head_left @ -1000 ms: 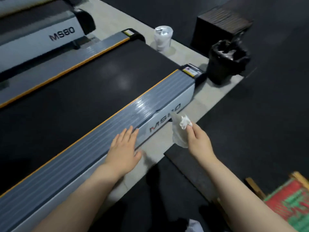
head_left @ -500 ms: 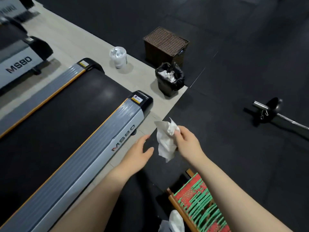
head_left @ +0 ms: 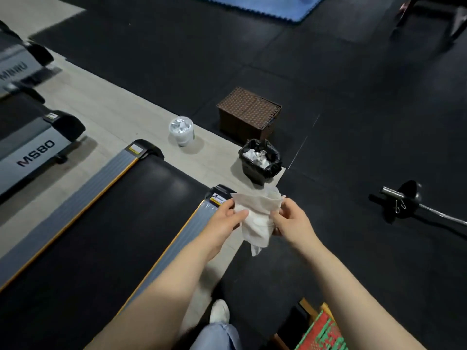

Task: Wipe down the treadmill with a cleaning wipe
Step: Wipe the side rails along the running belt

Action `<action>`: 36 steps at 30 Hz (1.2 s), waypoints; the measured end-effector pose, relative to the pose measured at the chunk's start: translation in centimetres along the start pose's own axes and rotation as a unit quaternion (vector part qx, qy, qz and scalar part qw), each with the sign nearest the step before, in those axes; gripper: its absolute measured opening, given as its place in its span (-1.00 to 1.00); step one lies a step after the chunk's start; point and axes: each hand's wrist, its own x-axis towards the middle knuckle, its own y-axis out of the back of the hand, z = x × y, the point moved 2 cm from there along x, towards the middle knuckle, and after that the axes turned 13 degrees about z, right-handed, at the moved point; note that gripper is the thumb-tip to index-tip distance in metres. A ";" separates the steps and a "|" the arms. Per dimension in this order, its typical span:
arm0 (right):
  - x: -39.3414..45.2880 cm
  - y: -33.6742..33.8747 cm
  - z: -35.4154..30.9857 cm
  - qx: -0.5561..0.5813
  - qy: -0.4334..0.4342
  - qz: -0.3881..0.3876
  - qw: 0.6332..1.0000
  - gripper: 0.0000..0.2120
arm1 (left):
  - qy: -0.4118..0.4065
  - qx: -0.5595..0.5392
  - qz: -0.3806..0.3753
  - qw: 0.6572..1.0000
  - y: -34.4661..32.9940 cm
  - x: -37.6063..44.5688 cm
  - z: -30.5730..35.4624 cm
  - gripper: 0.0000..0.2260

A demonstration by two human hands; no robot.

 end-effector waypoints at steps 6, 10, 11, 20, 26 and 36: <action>4.5 -3.7 -5.5 0.011 0.009 0.018 1.000 -0.68 | -0.051 0.035 -0.018 0.998 3.9 6.0 6.0 -0.81; 9.0 -5.1 -8.6 0.034 0.017 0.026 0.999 -0.74 | -0.066 0.049 -0.022 0.996 4.0 10.5 9.3 -0.73; 10.5 -5.3 -9.3 0.041 0.021 0.028 0.999 -0.78 | -0.070 0.041 -0.025 0.996 3.9 11.7 10.2 -0.75; 29.1 -6.0 -16.3 -0.031 0.055 -0.017 0.998 -0.76 | -0.095 0.004 0.018 0.995 1.9 26.9 18.8 -0.77; 43.5 -7.3 -22.8 -0.131 0.089 -0.086 0.984 -0.76 | -0.082 0.076 0.149 0.982 2.4 36.9 22.8 -0.67; 56.7 -20.9 -29.8 -0.284 0.157 -0.165 0.931 -0.56 | -0.031 0.161 0.319 0.934 11.2 45.8 26.1 -0.72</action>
